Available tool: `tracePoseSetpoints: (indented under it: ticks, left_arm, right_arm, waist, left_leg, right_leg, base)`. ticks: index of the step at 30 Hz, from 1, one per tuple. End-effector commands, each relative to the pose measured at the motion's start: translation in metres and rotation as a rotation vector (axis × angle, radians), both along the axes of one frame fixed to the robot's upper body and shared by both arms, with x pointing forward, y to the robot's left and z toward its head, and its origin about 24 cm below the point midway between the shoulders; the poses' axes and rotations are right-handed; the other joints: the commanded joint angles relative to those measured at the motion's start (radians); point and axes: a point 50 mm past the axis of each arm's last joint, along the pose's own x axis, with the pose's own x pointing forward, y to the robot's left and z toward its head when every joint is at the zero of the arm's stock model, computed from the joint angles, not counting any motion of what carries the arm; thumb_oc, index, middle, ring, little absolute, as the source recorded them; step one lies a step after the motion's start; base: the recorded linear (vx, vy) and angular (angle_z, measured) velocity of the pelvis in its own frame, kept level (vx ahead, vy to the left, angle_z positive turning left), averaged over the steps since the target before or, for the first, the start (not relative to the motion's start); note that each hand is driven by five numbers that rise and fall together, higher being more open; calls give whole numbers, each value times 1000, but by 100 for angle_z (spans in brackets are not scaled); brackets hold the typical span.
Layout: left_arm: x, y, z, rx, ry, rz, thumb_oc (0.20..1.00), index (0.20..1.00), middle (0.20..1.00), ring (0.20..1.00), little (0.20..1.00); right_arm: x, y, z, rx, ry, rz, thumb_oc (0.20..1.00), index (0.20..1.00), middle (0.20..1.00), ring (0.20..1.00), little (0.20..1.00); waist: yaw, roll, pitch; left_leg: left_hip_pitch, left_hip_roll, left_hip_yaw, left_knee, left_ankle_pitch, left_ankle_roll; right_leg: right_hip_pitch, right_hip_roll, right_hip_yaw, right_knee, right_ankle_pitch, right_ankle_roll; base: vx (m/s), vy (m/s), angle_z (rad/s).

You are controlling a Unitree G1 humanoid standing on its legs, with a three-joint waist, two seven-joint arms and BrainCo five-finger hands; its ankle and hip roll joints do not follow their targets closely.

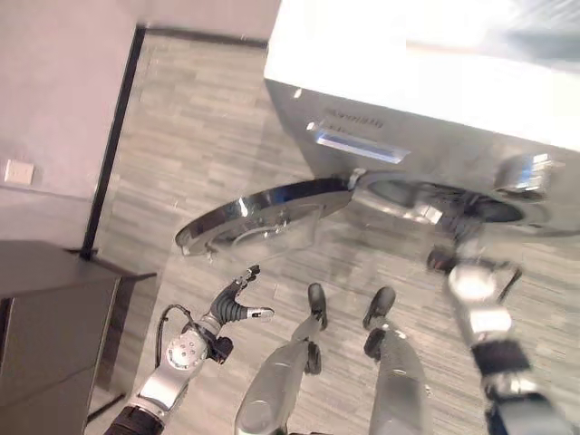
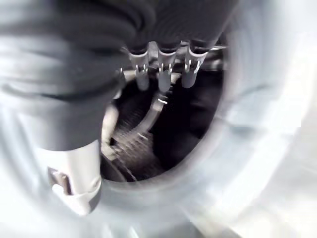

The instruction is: Grab the laundry basket,head to the washer,open it,put in the laundry and shut it.

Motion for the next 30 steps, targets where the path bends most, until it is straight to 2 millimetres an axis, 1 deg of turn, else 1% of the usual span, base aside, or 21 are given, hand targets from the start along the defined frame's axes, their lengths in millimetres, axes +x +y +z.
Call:
tracePoseSetpoints:
  ticks: [1, 2, 3, 4, 5, 6, 7, 9, 11, 12, 14, 16, 18, 19, 22, 23, 24, 25, 27, 30]
  left_arm:
    - [-22, 6, -20, 7, 75, 22, 1000, 1000, 1000, 1000, 1000]
    - [-23, 13, -19, 3, 67, 62, 1000, 1000, 1000, 1000, 1000]
    - [-24, 14, -20, 5, 70, 64, 1000, 1000, 1000, 1000, 1000]
    - [-24, 18, -19, 2, 66, 87, 1000, 1000, 1000, 1000, 1000]
    - [-28, 27, -20, 4, 70, 133, 1000, 1000, 1000, 1000, 1000]
    - [-29, 28, -20, 6, 73, 133, 1000, 1000, 1000, 1000, 1000]
    - [-31, 33, -21, 7, 77, 158, 1000, 1000, 1000, 1000, 1000]
    - [-37, 43, -22, 22, 86, 200, 1000, 1000, 1000, 1000, 1000]
    - [-41, 50, -22, 47, 86, 236, 1000, 1000, 1000, 1000, 1000]
    - [-44, 53, -24, 56, 95, 251, 1000, 1000, 1000, 1000, 1000]
    - [-45, 56, -25, 65, 102, 275, 1000, 1000, 1000, 1000, 1000]
    - [-45, 54, -26, 48, 110, 276, 1000, 1000, 1000, 1000, 1000]
    - [-44, 49, -28, 29, 116, 263, 1000, 1000, 1000, 1000, 1000]
    - [-43, 47, -27, 27, 114, 253, 1000, 1000, 1000, 1000, 1000]
    - [-42, 47, -27, 26, 114, 252, 1000, 1000, 1000, 1000, 1000]
    - [-41, 47, -31, 33, 131, 255, 1000, 1000, 1000, 1000, 1000]
    - [-38, 45, -31, 31, 128, 247, 1000, 1000, 1000, 1000, 1000]
    - [-35, 44, -30, 36, 126, 241, 1000, 1000, 1000, 1000, 1000]
    - [-31, 44, -30, 47, 121, 237, 1000, 1000, 1000, 1000, 1000]
    - [-30, 43, -30, 47, 121, 236, 1000, 1000, 1000, 1000, 1000]
  right_arm:
    - [-20, -1, -25, 32, 104, 89, 1000, 1000, 1000, 1000, 1000]
    - [-40, 7, -53, 101, 218, 120, 1000, 1000, 1000, 1000, 1000]
    - [-41, 8, -54, 103, 221, 122, 1000, 1000, 1000, 1000, 1000]
    - [-52, 9, -66, 122, 276, 127, 1000, 1000, 1000, 1000, 1000]
    - [-71, 11, -83, 190, 353, 114, 1000, 1000, 1000, 1000, 1000]
    - [-72, 12, -84, 191, 356, 115, 1000, 1000, 1000, 1000, 1000]
    - [-83, 12, -91, 212, 391, 111, 1000, 1000, 1000, 1000, 1000]
    - [-103, 8, -99, 206, 446, 115, 1000, 1000, 1000, 1000, 1000]
    - [-113, 1, -97, 193, 451, 94, 1000, 1000, 1000, 1000, 1000]
    - [-118, -4, -94, 176, 442, 76, 1000, 1000, 1000, 1000, 1000]
    - [-114, -18, -76, 116, 366, 32, 1000, 1000, 1000, 1000, 1000]
    - [-106, -29, -53, 21, 269, 2, 1000, 1000, 1000, 1000, 1000]
    - [-96, -36, -31, -62, 170, -28, 1000, 1000, 1000, 1000, 1000]
    - [-91, -40, -15, -110, 98, -56, 1000, 1000, 1000, 1000, 1000]
    - [-91, -40, -15, -110, 98, -57, 1000, 1000, 1000, 1000, 1000]
    - [-75, -55, 58, -318, -232, -183, 1000, 1000, 1000, 1000, 1000]
    - [-75, -57, 81, -366, -341, -234, 1000, 1000, 1000, 1000, 1000]
    - [-77, -57, 100, -401, -430, -282, 1000, 1000, 1000, 1000, 1000]
    - [-81, -57, 130, -457, -581, -378, 1000, 1000, 1000, 1000, 1000]
    - [-82, -57, 130, -457, -580, -379, 1000, 1000, 1000, 1000, 1000]
  waist:
    - [-22, -31, -103]
    - [-39, -48, -122]
    - [-39, -50, -121]
    - [-46, -55, -133]
    - [-58, -66, -158]
    - [-57, -67, -157]
    - [-64, -73, -172]
    - [-74, -82, -197]
    - [-87, -90, -221]
    - [-93, -92, -228]
    - [-112, -89, -238]
    - [-125, -81, -239]
    - [-132, -79, -230]
    - [-136, -79, -226]
    - [-134, -80, -225]
    - [-141, -79, -233]
    - [-133, -77, -236]
    - [-129, -78, -238]
    - [-123, -80, -253]
    - [-123, -79, -253]
  left_leg:
    - [-12, 70, 39, 98, -97, -77]
    - [30, 72, 50, 111, -120, -75]
    - [36, 72, 51, 112, -122, -74]
    - [56, 75, 57, 114, -131, -73]
    - [102, 78, 78, 114, -149, -69]
    - [107, 78, 80, 112, -150, -69]
    - [133, 79, 91, 110, -159, -66]
    - [182, 75, 109, 102, -172, -57]
    - [238, 68, 122, 79, -178, -48]
    - [269, 63, 125, 63, -180, -43]
    - [317, 51, 126, 39, -186, -28]
    - [363, 40, 123, 16, -190, -10]
    - [405, 30, 118, 1, -201, 11]
    - [416, 26, 117, 5, -207, 20]
    - [416, 25, 118, 5, -208, 20]
    - [440, 17, 125, 25, -221, 48]
    - [446, 17, 102, 28, -239, 47]
    - [434, 22, 108, 36, -232, 47]
    - [424, 30, 83, 43, -239, 39]
    - [423, 31, 82, 44, -239, 39]
  right_leg:
    - [122, -31, 20, -114, 15, 104]
    - [171, -30, 29, -140, 28, 112]
    - [178, -29, 30, -145, 30, 113]
    - [199, -31, 33, -159, 36, 119]
    - [243, -32, 45, -189, 51, 130]
    - [248, -32, 47, -193, 53, 131]
    - [265, -32, 51, -203, 60, 137]
    - [303, -37, 60, -214, 68, 146]
    - [339, -42, 60, -217, 72, 156]
    - [361, -47, 58, -212, 71, 162]
    - [380, -52, 57, -180, 63, 170]
    - [382, -57, 67, -103, 45, 176]
    - [366, -60, 82, 22, 33, 185]
    - [356, -59, 91, 82, 37, 195]
    - [355, -60, 93, 86, 35, 196]
    - [326, -64, 80, 171, 58, 194]
    - [318, -76, 105, 161, 45, 202]
    - [312, -95, 106, 129, 57, 189]
    - [323, -131, 149, 30, 94, 190]
    - [326, -130, 148, 25, 97, 190]
  base:
    - [74, 122, -37]
    - [69, 97, -29]
    - [77, 117, -28]
    - [80, 150, -27]
    - [80, 150, -28]
    - [94, 157, -32]
    - [70, 115, -46]
    - [116, 149, -47]
    - [111, 127, -22]
    - [100, 122, -7]
    - [67, 144, -5]
    - [34, 161, -8]
    - [17, 151, -8]
    - [10, 93, -13]
    - [3, 40, -12]
    - [72, 46, -4]
    - [40, 2, -1]
    - [50, -102, 9]
    - [40, -108, 24]
    - [72, -97, 21]
